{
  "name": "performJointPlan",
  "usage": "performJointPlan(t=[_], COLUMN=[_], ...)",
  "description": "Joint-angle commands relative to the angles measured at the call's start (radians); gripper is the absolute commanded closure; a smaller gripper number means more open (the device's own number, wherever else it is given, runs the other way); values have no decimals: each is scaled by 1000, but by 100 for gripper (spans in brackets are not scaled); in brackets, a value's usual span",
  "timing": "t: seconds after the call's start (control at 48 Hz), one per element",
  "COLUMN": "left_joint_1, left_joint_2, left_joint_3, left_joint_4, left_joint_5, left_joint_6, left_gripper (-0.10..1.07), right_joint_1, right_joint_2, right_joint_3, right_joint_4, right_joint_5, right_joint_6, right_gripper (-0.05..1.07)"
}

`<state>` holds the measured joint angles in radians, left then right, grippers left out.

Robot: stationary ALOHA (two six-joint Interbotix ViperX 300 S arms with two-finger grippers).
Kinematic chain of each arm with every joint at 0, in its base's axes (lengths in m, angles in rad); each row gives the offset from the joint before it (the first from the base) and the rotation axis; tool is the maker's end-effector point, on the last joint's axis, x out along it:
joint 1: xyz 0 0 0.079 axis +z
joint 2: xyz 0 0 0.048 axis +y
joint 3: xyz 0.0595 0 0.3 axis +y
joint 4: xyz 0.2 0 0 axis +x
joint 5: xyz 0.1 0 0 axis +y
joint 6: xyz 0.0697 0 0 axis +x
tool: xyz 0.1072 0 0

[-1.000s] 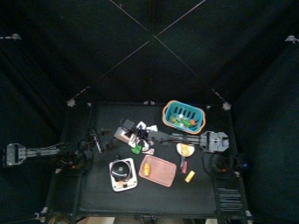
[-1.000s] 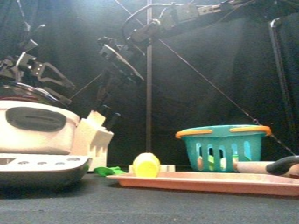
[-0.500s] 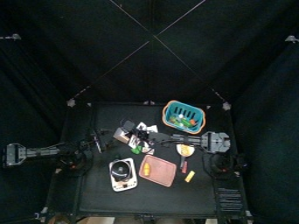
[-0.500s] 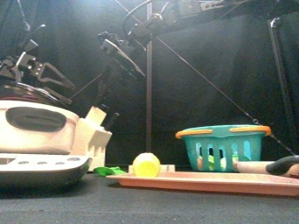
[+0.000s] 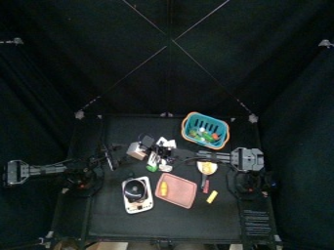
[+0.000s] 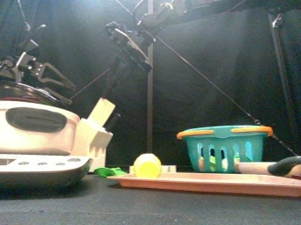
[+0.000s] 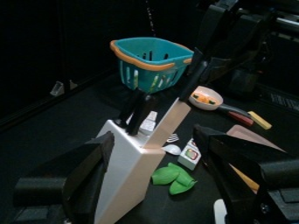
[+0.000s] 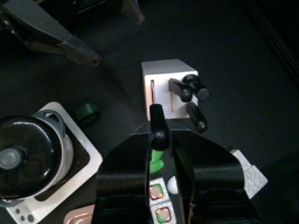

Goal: Grab cleave

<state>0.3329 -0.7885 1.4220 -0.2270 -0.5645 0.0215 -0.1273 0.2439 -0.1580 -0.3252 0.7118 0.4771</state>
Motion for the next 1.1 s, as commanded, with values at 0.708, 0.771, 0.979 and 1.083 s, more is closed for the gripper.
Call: performJointPlan(t=[0.708,0.771,0.979,1.083], left_joint_1=[-3,-5,-9,-38], left_joint_2=[3,3,3,5], left_joint_3=[-11,-11,-18,-25], left_joint_4=[11,18,66,110], left_joint_5=[-2,-3,-2,-3], left_joint_6=[3,3,2,2], left_gripper=[-6,-6,-6,-6], right_joint_1=[55,55,52,52], right_joint_2=[-265,-290,-416,-488], right_joint_3=[141,176,362,495], right_joint_4=[-74,-71,-121,-167], right_joint_5=[-38,-64,-218,-374], right_joint_6=[6,23,135,179], right_gripper=[61,61,61,61])
